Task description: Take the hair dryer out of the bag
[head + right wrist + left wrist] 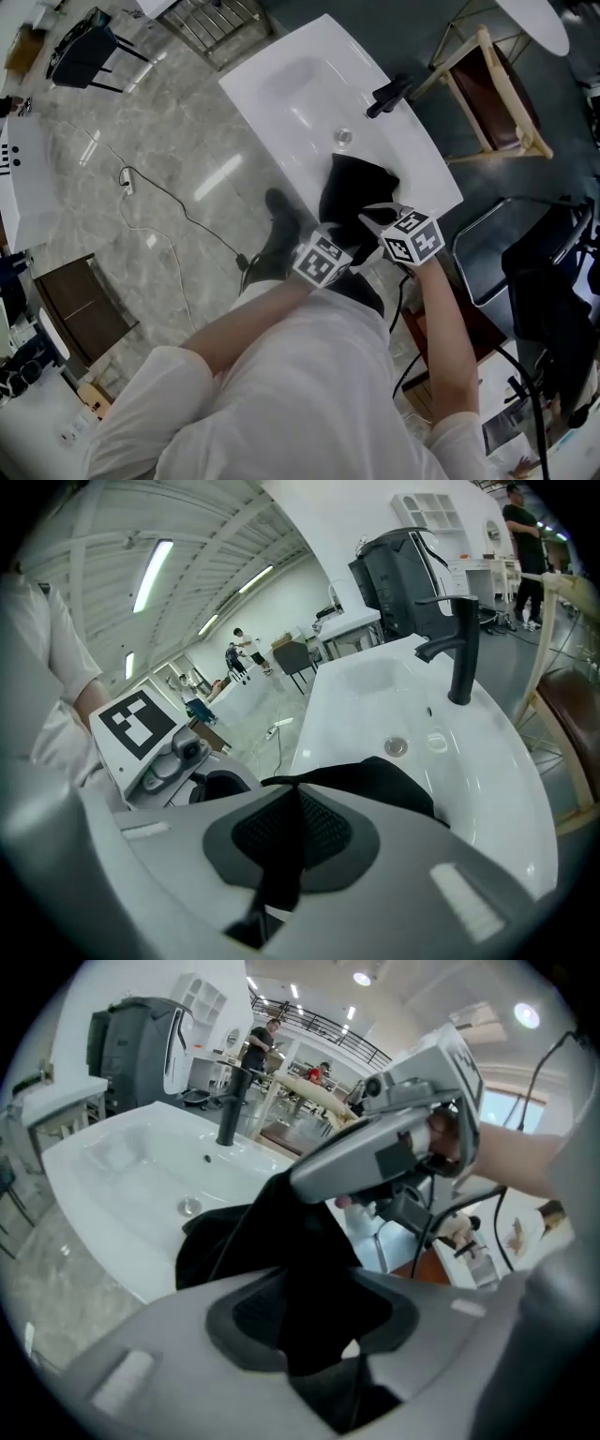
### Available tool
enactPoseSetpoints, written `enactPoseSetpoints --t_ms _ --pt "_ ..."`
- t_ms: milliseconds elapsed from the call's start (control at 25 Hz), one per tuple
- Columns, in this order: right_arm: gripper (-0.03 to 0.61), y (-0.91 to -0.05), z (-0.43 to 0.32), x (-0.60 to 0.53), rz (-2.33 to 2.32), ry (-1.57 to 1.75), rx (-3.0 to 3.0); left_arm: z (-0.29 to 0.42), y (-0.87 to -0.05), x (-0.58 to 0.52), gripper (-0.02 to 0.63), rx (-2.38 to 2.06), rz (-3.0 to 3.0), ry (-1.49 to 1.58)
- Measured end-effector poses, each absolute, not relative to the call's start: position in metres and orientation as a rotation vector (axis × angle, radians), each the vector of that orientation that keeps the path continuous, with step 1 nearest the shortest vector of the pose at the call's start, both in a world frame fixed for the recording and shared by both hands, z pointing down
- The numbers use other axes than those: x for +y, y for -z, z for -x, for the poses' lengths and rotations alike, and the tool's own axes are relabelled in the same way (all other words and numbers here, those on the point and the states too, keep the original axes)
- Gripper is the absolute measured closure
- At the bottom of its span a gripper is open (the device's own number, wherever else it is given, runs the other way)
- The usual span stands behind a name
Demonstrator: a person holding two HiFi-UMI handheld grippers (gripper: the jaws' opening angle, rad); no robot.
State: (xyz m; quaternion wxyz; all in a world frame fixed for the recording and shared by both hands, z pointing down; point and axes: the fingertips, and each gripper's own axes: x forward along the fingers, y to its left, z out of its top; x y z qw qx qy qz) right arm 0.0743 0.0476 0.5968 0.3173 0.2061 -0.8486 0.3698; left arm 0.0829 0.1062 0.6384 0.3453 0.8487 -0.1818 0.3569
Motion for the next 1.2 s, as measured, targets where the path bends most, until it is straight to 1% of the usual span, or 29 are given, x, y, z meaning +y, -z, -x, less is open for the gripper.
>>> enactPoseSetpoints --t_ms 360,480,1200 --pt "0.563 -0.614 -0.089 0.036 -0.611 -1.005 -2.199 -0.077 -0.658 0.085 0.413 -0.583 -2.244 -1.04" --pt "0.563 -0.618 -0.091 0.032 -0.643 -1.036 -2.192 -0.076 -0.664 0.079 0.403 -0.601 -2.262 -1.086" --pt "0.563 -0.648 -0.096 0.021 -0.827 -1.288 -2.167 -0.068 -0.695 0.048 0.4 -0.524 -2.333 -1.239"
